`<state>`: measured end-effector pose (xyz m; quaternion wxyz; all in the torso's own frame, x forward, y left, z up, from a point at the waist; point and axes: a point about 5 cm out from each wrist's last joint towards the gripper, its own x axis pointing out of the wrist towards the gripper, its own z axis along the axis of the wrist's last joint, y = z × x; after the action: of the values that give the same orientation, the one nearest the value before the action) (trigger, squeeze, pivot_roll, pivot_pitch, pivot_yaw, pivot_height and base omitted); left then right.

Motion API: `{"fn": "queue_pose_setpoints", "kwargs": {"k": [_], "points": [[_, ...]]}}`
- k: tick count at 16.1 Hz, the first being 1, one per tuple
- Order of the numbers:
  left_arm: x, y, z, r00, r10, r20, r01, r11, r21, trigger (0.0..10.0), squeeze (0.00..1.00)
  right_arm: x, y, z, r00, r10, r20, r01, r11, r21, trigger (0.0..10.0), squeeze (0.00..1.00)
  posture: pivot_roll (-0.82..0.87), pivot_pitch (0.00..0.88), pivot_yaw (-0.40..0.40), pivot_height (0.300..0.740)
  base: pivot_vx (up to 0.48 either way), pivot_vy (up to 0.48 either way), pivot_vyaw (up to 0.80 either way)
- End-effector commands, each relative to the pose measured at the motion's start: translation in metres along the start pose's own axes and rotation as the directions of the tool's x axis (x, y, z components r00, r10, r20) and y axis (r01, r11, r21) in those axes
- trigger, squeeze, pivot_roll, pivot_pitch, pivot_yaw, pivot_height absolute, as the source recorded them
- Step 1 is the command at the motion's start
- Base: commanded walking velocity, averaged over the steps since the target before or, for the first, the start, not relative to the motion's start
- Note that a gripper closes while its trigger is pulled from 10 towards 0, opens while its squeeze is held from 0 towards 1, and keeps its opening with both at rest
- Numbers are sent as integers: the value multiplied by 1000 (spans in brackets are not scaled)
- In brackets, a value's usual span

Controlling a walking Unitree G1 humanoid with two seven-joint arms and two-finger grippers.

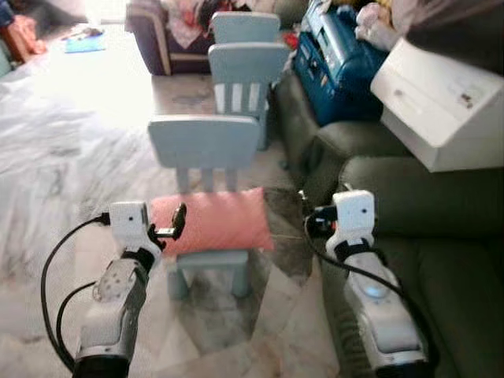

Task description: Move the pillow to the sofa

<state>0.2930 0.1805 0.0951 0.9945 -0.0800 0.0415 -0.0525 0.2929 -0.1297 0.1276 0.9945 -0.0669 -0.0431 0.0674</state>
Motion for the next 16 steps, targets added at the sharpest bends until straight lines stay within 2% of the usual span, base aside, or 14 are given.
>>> {"fn": "queue_pose_setpoints", "kwargs": {"k": [1,13,15,16], "points": [[1,-10,-1,999,-41,2,41,999,-8,10000,0,-2,-9,0,1000,-24,-2,24,1000,-12,10000,0,-92,95,-34,740,480,0,0],[1,-10,-1,1000,-29,-4,29,1000,-4,10000,0,-1,-8,0,1000,-23,-2,23,1000,-10,10000,0,-90,94,-33,740,462,0,0],[4,-12,-6,999,4,-37,-4,1000,-22,10000,0,-1,-8,0,1000,-22,-2,22,1000,-11,10000,0,-91,95,-32,740,0,0,0],[4,-13,-6,999,7,-37,-6,1000,5,10000,0,-1,-8,0,1000,-22,-2,22,1000,-11,10000,0,-91,96,-31,740,0,0,0]]}}
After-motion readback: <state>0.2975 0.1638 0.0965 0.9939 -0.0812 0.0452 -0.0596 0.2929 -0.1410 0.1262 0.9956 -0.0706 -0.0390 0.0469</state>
